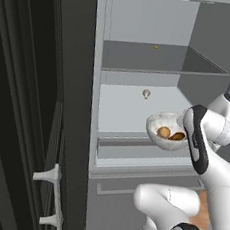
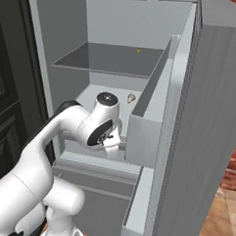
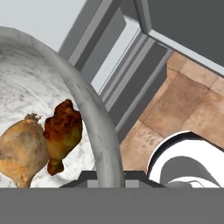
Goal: Pick the chicken drumstick and onion from their plates and place them in the bowl. Then put the bowl in the fridge.
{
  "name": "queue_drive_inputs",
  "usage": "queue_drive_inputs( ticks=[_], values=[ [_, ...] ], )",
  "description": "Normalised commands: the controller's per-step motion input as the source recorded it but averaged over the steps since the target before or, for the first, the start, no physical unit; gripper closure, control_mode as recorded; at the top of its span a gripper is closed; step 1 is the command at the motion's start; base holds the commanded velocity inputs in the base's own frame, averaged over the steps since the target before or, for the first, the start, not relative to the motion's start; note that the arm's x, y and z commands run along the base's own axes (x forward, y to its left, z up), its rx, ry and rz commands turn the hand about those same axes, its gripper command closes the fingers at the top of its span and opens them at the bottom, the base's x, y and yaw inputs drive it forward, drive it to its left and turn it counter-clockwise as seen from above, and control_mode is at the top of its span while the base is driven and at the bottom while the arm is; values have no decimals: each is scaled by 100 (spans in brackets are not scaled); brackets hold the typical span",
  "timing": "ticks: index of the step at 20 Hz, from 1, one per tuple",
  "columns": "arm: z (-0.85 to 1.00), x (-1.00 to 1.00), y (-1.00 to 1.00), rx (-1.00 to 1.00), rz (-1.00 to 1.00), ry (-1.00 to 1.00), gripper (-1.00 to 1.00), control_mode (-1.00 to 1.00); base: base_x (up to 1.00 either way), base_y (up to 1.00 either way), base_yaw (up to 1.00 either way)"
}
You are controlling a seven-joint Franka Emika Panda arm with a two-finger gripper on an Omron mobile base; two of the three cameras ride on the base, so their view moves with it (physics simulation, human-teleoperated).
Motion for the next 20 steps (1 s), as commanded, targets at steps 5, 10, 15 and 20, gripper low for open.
queue_drive_inputs(
  ticks=[5,10,15,20],
  values=[
    [0,32,40,0,-20,-1,100,-100,0,0,0],
    [0,47,15,0,-15,0,100,-100,0,0,0],
    [-1,45,10,0,-10,0,100,-100,0,0,0],
    [-1,36,7,1,-5,0,100,-100,0,0,0]
  ],
)
